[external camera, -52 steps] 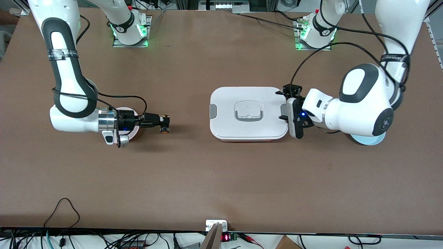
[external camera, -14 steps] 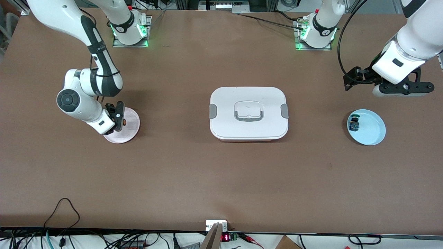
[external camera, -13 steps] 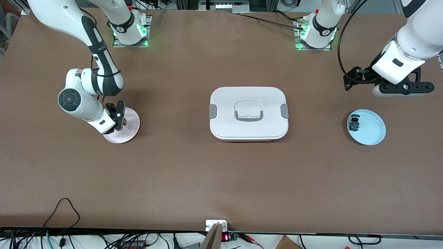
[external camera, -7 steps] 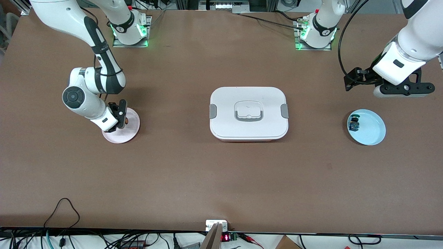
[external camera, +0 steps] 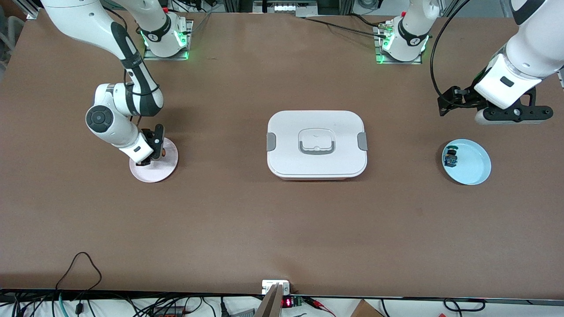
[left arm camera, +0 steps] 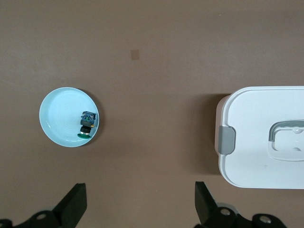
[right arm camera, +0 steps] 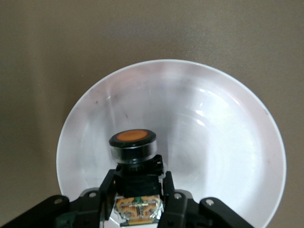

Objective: Transfer orange switch to right arm and place
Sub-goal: 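Lower the switch with the right gripper onto the white plate, then open the right gripper and lift it away from the plate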

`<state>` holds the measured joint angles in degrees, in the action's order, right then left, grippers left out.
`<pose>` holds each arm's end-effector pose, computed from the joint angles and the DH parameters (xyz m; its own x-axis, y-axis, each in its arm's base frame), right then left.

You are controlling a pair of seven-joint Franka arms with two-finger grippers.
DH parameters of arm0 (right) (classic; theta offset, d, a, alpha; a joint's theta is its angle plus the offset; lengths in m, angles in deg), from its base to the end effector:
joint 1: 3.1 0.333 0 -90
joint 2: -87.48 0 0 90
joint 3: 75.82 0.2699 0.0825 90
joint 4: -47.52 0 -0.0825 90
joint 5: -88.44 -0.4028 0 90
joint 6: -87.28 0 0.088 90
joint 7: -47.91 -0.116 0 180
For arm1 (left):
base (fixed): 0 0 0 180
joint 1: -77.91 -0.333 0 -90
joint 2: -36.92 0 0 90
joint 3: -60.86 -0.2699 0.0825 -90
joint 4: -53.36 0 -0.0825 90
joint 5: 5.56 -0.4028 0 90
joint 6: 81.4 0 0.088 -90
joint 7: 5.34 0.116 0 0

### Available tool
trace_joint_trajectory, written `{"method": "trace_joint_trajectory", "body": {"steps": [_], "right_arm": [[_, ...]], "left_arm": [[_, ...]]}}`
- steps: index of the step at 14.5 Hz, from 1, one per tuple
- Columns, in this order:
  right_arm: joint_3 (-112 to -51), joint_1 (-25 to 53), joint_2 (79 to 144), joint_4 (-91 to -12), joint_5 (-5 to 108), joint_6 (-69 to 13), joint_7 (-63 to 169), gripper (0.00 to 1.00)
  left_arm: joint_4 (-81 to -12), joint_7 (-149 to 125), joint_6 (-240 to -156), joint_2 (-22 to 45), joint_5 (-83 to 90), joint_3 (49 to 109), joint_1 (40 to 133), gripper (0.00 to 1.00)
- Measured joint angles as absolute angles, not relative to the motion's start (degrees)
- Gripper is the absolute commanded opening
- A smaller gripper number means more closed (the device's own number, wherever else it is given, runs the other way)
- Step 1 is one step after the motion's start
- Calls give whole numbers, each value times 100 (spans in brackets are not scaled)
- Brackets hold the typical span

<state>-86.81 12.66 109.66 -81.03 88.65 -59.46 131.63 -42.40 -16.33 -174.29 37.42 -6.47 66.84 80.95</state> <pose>0.5273 0.0362 0.1228 0.0094 0.9967 -0.0803 0.9984 -0.0138 -0.0548 0.5651 -0.0881 0.5293 0.9987 0.0337 -0.0375 0.0328 -0.9992 -0.0243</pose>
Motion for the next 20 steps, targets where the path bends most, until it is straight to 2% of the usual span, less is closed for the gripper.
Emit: {"method": "trace_joint_trajectory", "body": {"steps": [5,6,7,8,15,20], "right_arm": [[-8681,1266,10971,-8176,8866,-5958,13164,0],[-8681,1266,10973,-8192,8866,-5963,13164,5],[-8681,1266,10975,-8204,8866,-5970,13164,46],[-8681,1266,10976,-8210,8866,-5972,13160,99],[-8687,1261,10773,-8171,8866,-6003,13139,100],[-8693,1251,10346,-7840,8860,-5564,13083,100]], "left_arm": [[-4240,-1634,-17417,3741,-647,6694,8097,100],[-4240,-1636,-17416,3742,-647,6694,8097,100],[-4240,-1636,-17415,3741,-647,6694,8097,100],[-4240,-1637,-17414,3741,-647,6694,8097,100],[-4239,-1642,-17413,3741,-647,6693,8097,100],[-4237,-1647,-17412,3741,-647,6692,8097,100]]}}
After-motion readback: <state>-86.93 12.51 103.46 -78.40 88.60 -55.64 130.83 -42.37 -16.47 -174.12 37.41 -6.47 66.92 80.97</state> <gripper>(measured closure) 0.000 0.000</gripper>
